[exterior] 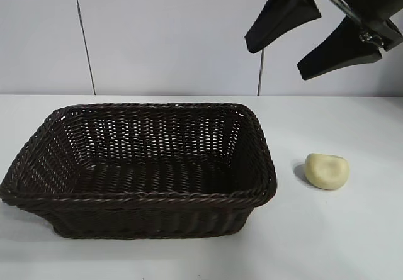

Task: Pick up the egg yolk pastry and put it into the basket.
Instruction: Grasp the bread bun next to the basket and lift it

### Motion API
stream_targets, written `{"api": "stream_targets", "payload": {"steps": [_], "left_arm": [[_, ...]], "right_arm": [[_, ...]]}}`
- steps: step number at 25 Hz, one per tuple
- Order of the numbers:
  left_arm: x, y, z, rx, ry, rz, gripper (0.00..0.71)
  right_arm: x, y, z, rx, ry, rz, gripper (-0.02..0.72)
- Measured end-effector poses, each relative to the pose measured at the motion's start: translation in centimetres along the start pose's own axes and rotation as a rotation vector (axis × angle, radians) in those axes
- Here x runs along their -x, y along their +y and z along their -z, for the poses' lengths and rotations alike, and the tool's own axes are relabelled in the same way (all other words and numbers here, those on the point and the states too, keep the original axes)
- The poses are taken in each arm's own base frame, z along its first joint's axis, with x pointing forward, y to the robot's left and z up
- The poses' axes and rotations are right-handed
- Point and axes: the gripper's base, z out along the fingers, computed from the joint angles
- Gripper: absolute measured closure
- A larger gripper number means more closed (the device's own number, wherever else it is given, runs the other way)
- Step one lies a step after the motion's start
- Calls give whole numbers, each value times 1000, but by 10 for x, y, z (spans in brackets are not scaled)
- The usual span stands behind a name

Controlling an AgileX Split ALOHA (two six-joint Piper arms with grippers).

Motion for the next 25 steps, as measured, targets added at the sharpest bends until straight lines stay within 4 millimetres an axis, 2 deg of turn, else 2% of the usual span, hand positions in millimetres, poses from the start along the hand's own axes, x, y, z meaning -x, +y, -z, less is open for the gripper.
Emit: {"api": "stream_targets", "payload": {"steps": [3, 6, 10, 15, 19, 25], "left_arm": [[-31, -2, 22, 2, -67, 0, 168], [-64, -4, 31, 3, -108, -1, 168], [-112, -6, 25, 4, -125, 0, 168], [-164, -7, -3, 3, -113, 1, 168], [-186, -7, -17, 6, -172, 1, 168], [-188, -7, -15, 8, -223, 2, 168]], "right_arm": [[-2, 1, 0, 8, 17, 0, 92], [-2, 1, 0, 11, 21, 0, 92], [-2, 1, 0, 10, 22, 1, 92], [-2, 1, 0, 10, 22, 1, 92], [-2, 1, 0, 11, 23, 1, 92], [-2, 1, 0, 10, 23, 2, 92]]}}
